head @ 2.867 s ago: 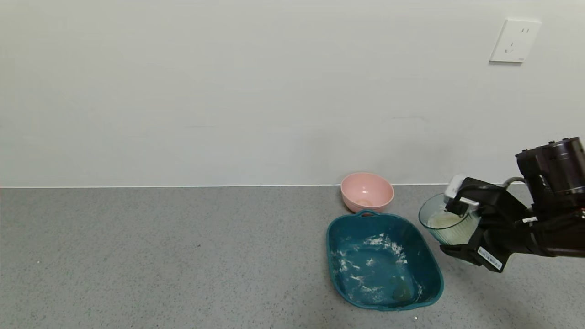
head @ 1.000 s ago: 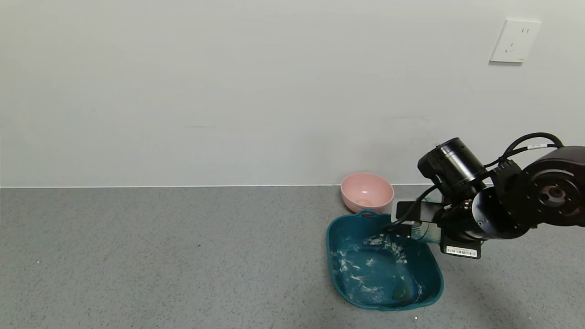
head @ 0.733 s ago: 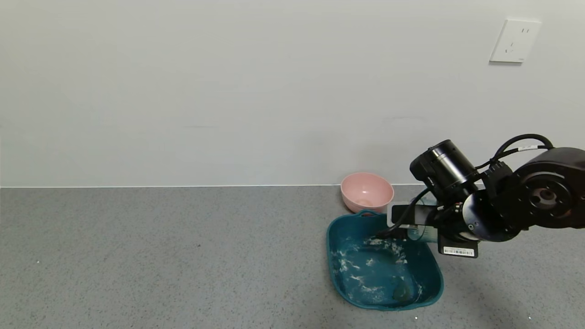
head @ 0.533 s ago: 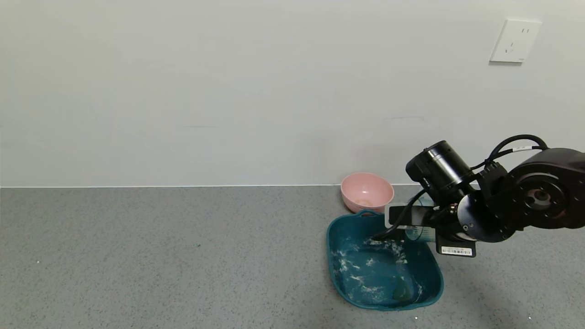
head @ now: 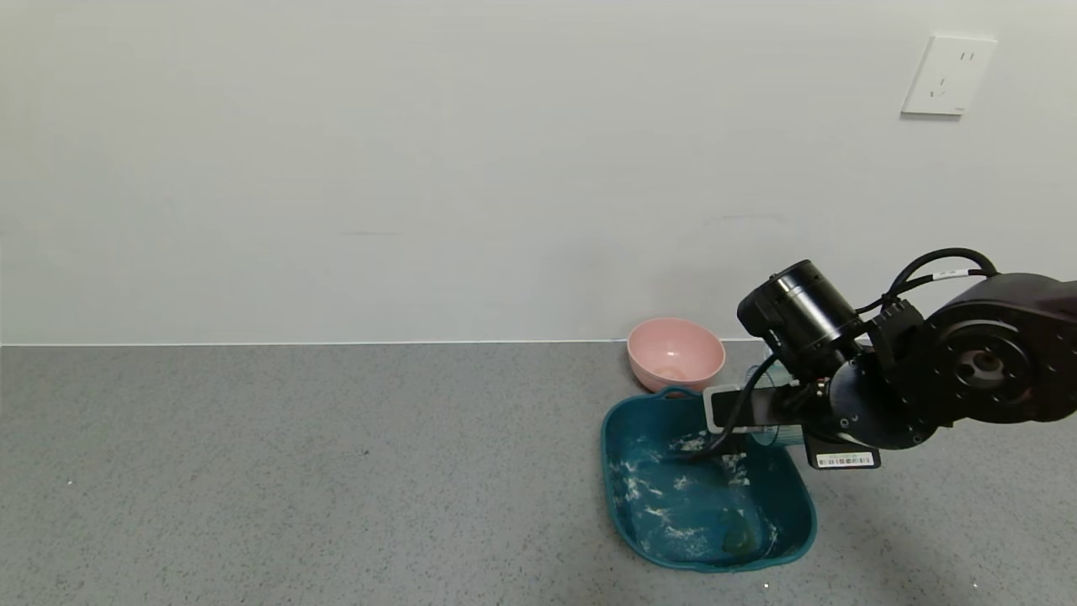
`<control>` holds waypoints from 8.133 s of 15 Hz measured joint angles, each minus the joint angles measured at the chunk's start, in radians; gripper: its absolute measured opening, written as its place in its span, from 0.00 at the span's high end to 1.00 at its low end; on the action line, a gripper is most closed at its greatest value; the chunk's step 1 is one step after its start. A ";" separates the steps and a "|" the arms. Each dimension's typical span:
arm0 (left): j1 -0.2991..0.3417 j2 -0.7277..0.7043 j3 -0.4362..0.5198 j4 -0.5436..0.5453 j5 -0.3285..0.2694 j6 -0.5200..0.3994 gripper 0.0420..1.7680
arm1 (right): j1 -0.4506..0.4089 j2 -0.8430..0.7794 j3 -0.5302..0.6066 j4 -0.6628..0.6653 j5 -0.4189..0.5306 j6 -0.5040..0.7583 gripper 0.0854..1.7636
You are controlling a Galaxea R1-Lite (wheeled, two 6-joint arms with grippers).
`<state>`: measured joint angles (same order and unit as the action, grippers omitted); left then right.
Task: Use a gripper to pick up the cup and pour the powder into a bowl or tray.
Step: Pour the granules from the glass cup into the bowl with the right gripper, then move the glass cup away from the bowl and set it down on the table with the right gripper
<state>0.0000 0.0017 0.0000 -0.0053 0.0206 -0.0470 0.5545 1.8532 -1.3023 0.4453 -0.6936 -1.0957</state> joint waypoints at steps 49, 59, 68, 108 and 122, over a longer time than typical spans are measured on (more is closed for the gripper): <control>0.000 0.000 0.000 0.000 0.000 0.000 0.03 | 0.127 0.080 -0.039 -0.019 -0.238 -0.122 0.26; 0.000 0.000 0.000 0.000 0.000 0.000 0.03 | 0.114 0.043 -0.007 -0.016 -0.107 -0.003 0.26; 0.000 0.000 0.000 0.000 0.000 0.000 0.03 | 0.124 -0.018 0.065 -0.006 0.034 0.482 0.26; 0.000 0.000 0.000 0.000 0.000 0.000 0.03 | -0.525 0.158 0.545 -1.586 0.486 1.104 0.26; 0.000 0.000 0.000 0.000 0.000 0.000 0.03 | -0.521 0.444 0.455 -1.691 0.488 1.107 0.26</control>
<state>0.0000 0.0017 0.0000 -0.0053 0.0206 -0.0470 0.0332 2.2972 -0.8474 -1.2460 -0.2057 0.0115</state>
